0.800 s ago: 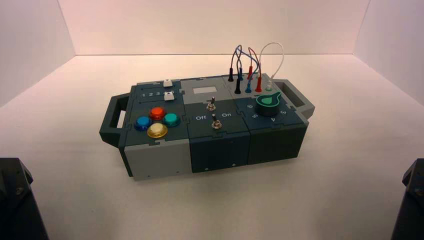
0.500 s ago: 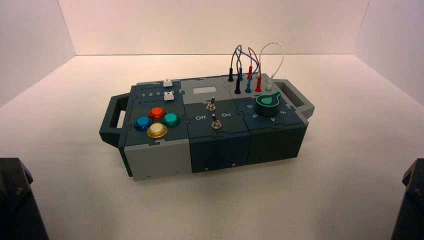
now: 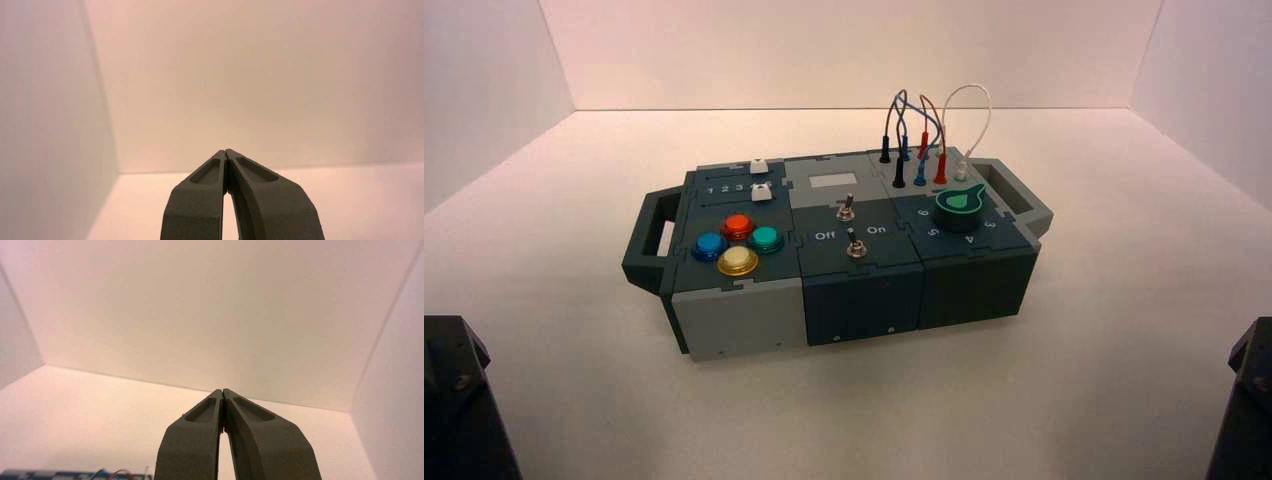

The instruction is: Move the bottom slider to position 3.

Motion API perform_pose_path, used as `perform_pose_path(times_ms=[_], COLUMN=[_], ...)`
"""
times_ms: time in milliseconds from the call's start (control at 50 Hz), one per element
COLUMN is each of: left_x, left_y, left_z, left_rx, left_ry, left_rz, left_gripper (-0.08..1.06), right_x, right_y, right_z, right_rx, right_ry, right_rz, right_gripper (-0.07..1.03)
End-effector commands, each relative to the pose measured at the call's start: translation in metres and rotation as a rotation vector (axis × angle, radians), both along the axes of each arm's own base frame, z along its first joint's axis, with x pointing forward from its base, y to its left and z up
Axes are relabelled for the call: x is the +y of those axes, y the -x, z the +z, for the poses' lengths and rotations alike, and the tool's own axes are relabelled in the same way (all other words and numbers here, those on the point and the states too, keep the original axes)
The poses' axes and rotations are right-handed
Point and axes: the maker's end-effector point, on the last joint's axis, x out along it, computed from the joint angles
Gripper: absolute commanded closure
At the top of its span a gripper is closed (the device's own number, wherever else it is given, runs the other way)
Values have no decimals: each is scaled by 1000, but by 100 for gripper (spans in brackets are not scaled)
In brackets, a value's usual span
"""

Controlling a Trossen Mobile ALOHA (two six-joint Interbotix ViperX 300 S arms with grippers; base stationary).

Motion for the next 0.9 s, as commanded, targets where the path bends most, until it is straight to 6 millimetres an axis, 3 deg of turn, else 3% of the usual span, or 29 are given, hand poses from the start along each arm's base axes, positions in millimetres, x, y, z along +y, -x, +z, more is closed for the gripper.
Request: perform_pose_path(times_ms=[20, 240, 520, 900], left_x=[-13, -39, -74, -74], left_y=[-9, -13, 2, 28], left_z=[11, -3, -20, -65], left_rx=[12, 121, 338, 555], left_ry=[-4, -22, -128, -199], left_rz=[-42, -132, -278, -319], left_gripper=[100, 100, 100, 100], right_x=[6, 24, 61, 94], right_y=[-1, 0, -2, -6], right_z=[7, -16, -37, -67], right_rx=[13, 135, 286, 446], right_ry=[-6, 18, 76, 115], right_rz=[20, 84, 208, 287], right_gripper=[99, 99, 99, 99])
